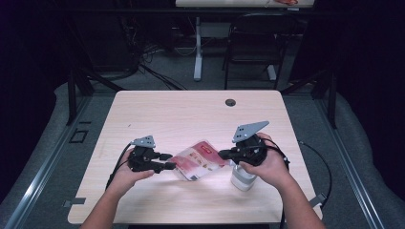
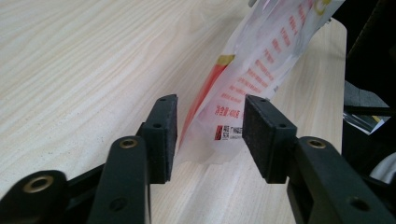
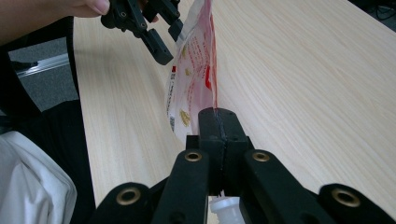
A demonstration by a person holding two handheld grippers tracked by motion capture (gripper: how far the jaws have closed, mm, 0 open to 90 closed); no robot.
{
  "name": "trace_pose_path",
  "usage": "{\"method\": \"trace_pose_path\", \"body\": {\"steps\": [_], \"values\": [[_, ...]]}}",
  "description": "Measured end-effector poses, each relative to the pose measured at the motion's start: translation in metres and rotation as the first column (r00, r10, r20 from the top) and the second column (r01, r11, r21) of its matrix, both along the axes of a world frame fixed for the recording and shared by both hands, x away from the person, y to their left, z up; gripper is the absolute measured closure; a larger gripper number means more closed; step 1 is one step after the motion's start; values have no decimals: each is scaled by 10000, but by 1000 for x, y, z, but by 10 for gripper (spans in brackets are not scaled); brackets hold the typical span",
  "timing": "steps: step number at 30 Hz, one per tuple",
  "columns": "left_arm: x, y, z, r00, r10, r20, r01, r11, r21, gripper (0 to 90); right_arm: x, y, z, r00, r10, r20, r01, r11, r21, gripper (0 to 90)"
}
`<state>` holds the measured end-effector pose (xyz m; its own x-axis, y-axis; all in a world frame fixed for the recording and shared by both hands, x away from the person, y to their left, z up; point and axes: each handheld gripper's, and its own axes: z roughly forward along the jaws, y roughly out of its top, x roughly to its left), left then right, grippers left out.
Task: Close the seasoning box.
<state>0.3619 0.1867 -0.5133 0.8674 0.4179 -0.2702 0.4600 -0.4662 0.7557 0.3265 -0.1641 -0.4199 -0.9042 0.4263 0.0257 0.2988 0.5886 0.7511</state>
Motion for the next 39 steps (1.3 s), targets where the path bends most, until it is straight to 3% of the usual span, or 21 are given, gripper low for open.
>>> {"method": "trace_pose_path", "body": {"steps": [8,12,25,33,39], "values": [[-4,-1,4,9993,-21,377,6,9991,417,684,-1,2,1,10000,-11,7,11,10000,49,900],[-3,-1,3,9993,-16,382,-6,9982,592,730,-2,4,2,10000,43,45,-44,10000,49,900],[-2,-4,-1,9995,156,287,-171,9985,523,763,-2,14,16,9995,101,311,-100,9999,-39,900],[-1,-9,-11,9993,301,219,-308,9990,328,764,1,16,18,9997,44,246,-41,9999,-147,900],[-1,-12,-16,9996,234,161,-241,9987,438,759,3,18,19,9997,44,219,-41,9999,-150,900]]}}
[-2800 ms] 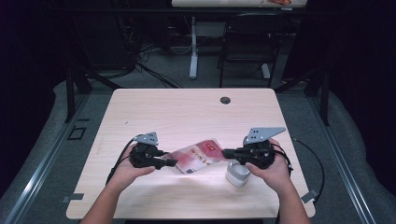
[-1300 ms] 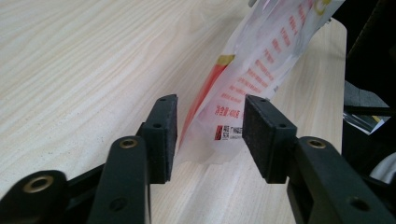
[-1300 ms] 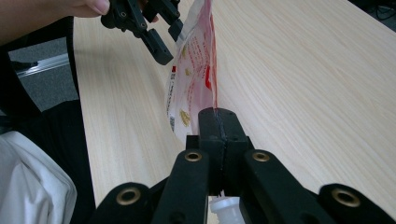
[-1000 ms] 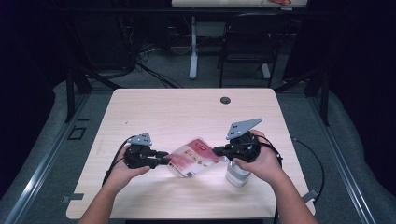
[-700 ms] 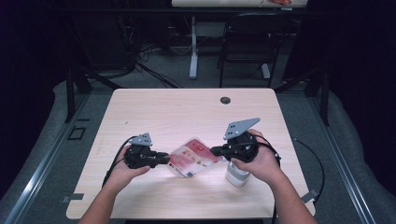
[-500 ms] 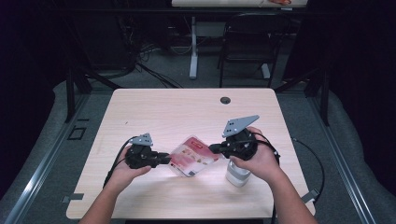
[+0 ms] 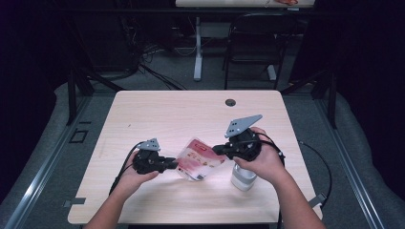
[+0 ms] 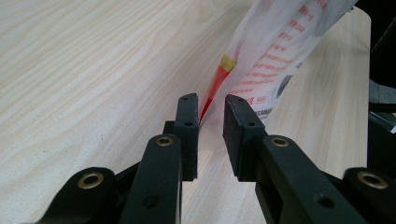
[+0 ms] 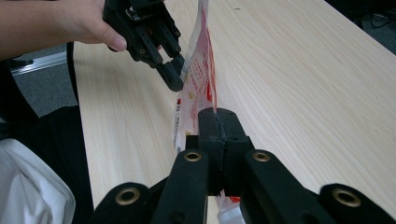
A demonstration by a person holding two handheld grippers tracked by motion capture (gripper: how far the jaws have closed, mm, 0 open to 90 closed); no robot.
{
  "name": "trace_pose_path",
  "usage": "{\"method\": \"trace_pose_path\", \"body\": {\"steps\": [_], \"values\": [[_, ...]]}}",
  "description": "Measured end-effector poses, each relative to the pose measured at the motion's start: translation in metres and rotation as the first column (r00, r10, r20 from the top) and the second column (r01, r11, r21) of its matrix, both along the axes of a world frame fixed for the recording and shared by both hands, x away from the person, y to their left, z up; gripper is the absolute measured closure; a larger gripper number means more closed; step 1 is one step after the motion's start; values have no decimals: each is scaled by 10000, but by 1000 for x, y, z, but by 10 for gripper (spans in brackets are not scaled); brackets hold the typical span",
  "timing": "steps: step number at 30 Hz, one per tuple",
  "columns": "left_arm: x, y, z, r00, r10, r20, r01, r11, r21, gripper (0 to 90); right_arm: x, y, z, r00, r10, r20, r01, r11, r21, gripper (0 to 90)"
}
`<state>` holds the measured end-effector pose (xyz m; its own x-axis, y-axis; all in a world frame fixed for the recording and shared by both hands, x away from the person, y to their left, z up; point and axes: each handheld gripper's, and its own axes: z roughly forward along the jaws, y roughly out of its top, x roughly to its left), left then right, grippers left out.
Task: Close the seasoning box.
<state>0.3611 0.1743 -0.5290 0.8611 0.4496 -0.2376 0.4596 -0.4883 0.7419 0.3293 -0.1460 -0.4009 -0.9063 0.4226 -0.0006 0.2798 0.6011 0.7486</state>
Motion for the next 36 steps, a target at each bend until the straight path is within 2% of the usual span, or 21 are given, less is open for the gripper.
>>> {"method": "trace_pose_path", "body": {"steps": [8,11,12,18,25,28,29,35,36], "values": [[0,0,-2,9998,12,-185,-10,9999,131,694,0,10,3,9994,331,140,-328,9993,-193,896],[0,1,-1,9997,-122,-201,122,9999,7,669,0,15,4,9988,452,192,-448,9987,-254,894],[-1,2,0,10000,-18,-89,18,10000,25,665,0,17,4,9984,542,176,-536,9981,-296,894],[-1,6,4,10000,-28,-31,28,9998,-203,658,2,20,4,9981,604,118,-601,9978,-297,889],[-4,10,11,9997,51,259,-40,9991,-414,653,4,24,2,9977,671,68,-670,9977,-87,882],[-5,11,13,9989,176,437,-160,9992,-360,653,6,25,0,9979,645,-85,-643,9977,213,880],[-5,12,14,9993,42,374,-26,9992,-407,655,7,25,0,9979,642,-117,-639,9976,253,878],[-5,16,17,9991,92,424,-76,9993,-370,661,8,32,-2,9966,808,-188,-801,9962,337,868],[-5,16,17,9991,105,411,-86,9989,-462,654,8,34,-3,9963,838,-203,-831,9959,352,868]]}}
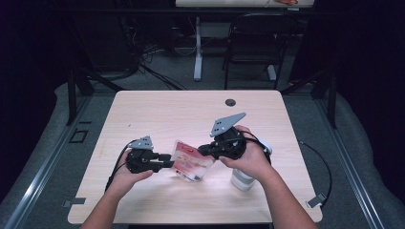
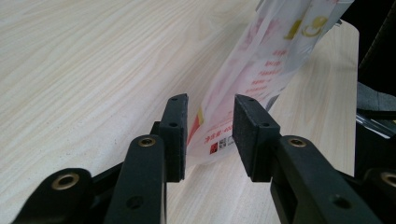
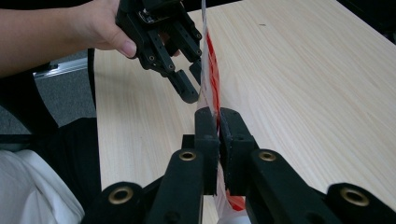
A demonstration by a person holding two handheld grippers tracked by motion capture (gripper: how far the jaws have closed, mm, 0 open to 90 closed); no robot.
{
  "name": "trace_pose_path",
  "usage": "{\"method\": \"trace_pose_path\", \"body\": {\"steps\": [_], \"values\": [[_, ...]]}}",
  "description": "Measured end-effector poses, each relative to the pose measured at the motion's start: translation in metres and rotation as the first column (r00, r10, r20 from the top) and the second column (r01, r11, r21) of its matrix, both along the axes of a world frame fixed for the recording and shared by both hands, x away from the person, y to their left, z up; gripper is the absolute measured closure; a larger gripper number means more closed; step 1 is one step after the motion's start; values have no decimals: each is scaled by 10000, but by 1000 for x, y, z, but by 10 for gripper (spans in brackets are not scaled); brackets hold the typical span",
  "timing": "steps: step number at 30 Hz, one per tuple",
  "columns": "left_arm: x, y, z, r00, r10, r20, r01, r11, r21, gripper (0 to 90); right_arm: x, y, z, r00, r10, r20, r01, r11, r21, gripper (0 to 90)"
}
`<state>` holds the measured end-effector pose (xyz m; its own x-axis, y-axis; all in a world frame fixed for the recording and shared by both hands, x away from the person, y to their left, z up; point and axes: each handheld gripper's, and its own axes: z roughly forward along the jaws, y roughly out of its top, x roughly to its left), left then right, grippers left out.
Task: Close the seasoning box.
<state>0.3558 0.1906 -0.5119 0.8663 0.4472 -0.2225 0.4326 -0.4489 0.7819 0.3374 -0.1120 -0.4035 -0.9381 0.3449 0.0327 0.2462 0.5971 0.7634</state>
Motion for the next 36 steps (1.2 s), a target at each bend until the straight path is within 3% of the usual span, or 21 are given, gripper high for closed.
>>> {"method": "trace_pose_path", "body": {"steps": [12,19,36], "values": [[-2,13,5,9999,128,25,-128,9996,-256,574,2,33,0,9992,410,-5,-410,9991,-138,836],[-3,20,7,9996,289,72,-286,9989,-370,538,2,49,-1,9988,483,93,-481,9987,-184,766],[-1,27,10,9972,728,165,-720,9962,-484,510,2,43,6,9991,-395,122,385,9964,761,579]]}}
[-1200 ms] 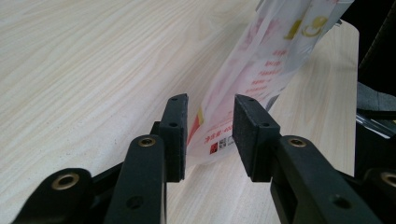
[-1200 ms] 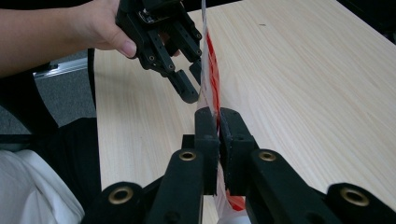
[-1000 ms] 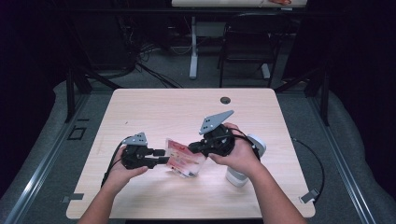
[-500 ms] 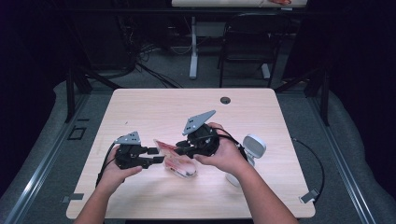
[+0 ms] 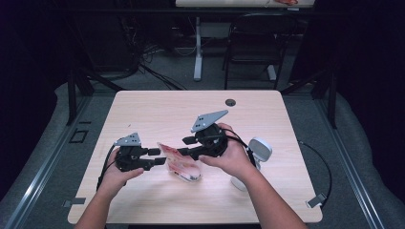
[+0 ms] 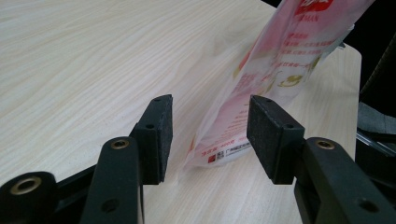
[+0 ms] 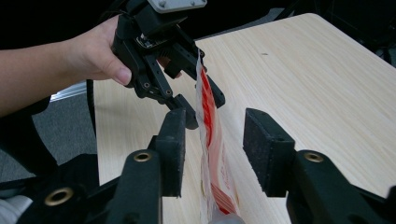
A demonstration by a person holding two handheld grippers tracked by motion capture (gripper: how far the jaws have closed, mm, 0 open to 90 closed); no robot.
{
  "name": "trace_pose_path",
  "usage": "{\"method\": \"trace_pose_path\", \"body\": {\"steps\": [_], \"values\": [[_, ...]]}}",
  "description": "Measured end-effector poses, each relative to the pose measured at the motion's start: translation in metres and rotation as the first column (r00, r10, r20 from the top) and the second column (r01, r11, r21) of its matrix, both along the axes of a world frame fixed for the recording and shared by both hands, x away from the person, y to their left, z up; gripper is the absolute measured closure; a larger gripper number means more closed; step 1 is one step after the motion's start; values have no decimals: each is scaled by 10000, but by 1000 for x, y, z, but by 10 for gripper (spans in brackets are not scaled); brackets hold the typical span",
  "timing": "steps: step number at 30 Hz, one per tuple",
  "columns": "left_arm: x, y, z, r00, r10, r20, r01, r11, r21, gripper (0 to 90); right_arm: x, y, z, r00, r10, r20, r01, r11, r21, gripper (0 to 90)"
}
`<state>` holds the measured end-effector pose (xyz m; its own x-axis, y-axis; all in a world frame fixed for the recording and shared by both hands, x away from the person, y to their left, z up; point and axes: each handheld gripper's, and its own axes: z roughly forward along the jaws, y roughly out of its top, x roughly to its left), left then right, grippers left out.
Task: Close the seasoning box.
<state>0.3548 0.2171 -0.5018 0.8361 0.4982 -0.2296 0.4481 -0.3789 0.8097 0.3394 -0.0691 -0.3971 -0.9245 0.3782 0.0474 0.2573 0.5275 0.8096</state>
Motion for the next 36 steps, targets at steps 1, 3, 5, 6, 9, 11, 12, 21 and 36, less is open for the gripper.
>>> {"method": "trace_pose_path", "body": {"steps": [1,3,5,6,9,11,12,21,36], "values": [[0,0,0,10000,20,-2,-20,10000,5,510,0,-1,1,10000,-1,13,1,10000,22,569],[0,1,0,10000,84,46,-84,10000,16,516,-1,-1,1,10000,-40,86,40,10000,59,550],[1,1,0,9999,101,70,-101,9999,52,518,-2,-3,2,9997,-92,230,91,9999,51,526],[1,1,0,9999,91,50,-91,9999,43,518,-2,-4,3,9996,-206,215,206,9998,-11,516],[1,2,0,9999,116,36,-117,9999,34,518,-2,-8,5,9987,-458,227,459,9989,-69,501],[1,2,1,9999,141,66,-141,9999,50,518,-3,-11,6,9979,-617,180,617,9981,-15,505],[0,2,1,9999,150,63,-151,9999,35,518,-3,-12,7,9973,-698,220,698,9976,13,512],[0,6,3,9996,267,66,-267,9996,-7,518,-3,-28,9,9879,-1481,456,1473,9889,202,482],[-1,14,4,9977,671,47,-671,9977,28,509,5,-53,7,9571,-2838,592,2828,9589,252,478]]}}
